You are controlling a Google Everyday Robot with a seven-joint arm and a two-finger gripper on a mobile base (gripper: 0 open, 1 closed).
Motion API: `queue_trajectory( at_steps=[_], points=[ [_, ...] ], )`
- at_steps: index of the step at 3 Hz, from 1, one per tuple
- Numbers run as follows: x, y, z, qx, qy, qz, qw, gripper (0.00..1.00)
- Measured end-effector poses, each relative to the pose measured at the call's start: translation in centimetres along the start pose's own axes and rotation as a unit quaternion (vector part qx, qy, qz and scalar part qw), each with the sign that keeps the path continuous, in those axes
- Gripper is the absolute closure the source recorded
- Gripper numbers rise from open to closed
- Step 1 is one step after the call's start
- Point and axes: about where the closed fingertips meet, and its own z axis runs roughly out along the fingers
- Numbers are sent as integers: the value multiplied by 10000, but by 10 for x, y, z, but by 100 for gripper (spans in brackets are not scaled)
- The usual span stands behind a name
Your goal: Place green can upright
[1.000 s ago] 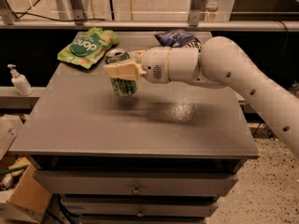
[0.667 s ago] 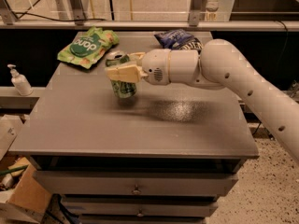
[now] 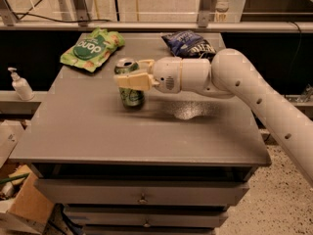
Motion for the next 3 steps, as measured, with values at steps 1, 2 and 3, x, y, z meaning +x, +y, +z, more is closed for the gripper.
queue_trajectory(
  at_steps=[1,2,3],
  points=[
    [-1,1,-9,153,54,-5,9999,100],
    [-1,-2,-25,290,30,57,9996,84],
    [-4,-7,-39,433,41,120,9990,60]
  ],
)
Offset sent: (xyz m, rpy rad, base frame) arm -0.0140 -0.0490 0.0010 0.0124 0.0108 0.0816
